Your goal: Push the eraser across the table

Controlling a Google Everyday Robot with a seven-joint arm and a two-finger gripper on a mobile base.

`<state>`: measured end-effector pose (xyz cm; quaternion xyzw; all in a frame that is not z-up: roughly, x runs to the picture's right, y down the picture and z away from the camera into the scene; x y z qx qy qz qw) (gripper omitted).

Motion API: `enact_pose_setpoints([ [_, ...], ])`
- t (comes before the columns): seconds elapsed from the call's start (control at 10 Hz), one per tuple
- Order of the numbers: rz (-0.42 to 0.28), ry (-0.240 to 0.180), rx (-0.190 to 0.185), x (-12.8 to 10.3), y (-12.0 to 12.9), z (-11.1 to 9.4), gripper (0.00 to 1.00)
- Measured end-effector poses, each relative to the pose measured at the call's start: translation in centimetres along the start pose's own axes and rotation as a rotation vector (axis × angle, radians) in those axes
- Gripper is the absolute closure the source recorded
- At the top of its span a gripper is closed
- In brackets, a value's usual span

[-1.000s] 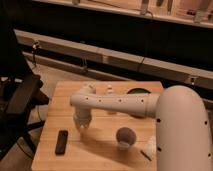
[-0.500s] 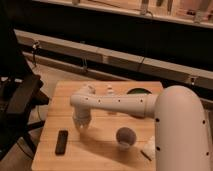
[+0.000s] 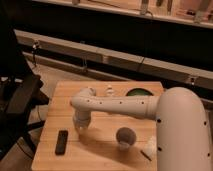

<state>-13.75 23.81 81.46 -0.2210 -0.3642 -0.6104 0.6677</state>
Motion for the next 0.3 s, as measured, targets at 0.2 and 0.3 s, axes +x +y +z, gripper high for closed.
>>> enact_pose_setpoints([
  [0.2, 0.012, -0.014, 0.011, -0.4, -0.9, 0.7, 1.00],
  [0.3, 0.011, -0.032, 0.018, -0.6, -1.9, 1.3, 1.00],
])
